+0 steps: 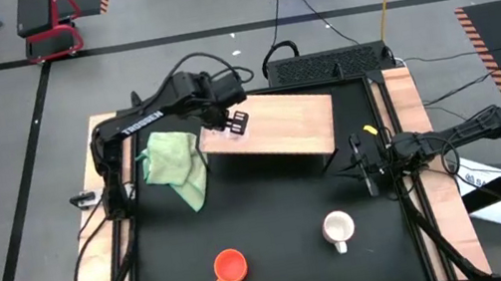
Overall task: Stack small to large cups/mugs on shelf
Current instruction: Put the transparent mug on the shelf
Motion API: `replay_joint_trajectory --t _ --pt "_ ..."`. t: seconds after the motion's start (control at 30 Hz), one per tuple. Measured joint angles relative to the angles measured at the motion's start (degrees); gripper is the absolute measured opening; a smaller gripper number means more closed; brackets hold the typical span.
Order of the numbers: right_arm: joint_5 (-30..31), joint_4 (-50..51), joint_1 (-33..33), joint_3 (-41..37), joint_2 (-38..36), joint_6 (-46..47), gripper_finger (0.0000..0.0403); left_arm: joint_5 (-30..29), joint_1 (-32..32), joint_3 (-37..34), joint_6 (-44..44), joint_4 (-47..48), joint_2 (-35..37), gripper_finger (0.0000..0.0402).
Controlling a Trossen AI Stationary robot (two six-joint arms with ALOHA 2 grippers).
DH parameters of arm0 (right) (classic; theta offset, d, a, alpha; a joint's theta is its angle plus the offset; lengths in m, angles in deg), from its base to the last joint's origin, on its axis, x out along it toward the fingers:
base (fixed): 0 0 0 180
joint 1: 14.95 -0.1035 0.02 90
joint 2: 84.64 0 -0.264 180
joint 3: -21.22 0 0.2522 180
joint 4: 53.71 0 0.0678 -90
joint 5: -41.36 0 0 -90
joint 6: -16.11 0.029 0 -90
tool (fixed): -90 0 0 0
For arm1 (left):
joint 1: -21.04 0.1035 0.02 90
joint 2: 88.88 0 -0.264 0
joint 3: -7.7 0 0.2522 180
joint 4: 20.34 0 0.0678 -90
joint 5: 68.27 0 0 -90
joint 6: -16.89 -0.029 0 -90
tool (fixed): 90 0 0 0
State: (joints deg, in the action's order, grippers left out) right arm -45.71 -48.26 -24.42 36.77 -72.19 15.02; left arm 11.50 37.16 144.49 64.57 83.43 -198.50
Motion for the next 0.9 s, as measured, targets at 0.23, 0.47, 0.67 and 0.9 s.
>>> replay_joint_trajectory --t 0.23,0.47,0.67,0.9 --pt "-0.02 0.02 0.01 0.0 0.0 0.05 0.0 0.32 0.03 -0.97 -1.12 0.0 -0.02 0.0" --pt "-0.02 0.02 0.0 0.0 0.0 0.38 0.0 0.08 0.04 -0.94 -1.5 -0.01 -0.03 0.0" --pt "0.0 0.03 0.01 0.0 0.0 0.38 0.0 0.12 0.04 -0.94 -2.4 -0.01 -0.03 0.0" --pt "-0.02 0.02 0.0 0.0 0.0 0.38 0.0 1.19 0.02 -0.94 -4.57 -0.01 -0.03 0.0"
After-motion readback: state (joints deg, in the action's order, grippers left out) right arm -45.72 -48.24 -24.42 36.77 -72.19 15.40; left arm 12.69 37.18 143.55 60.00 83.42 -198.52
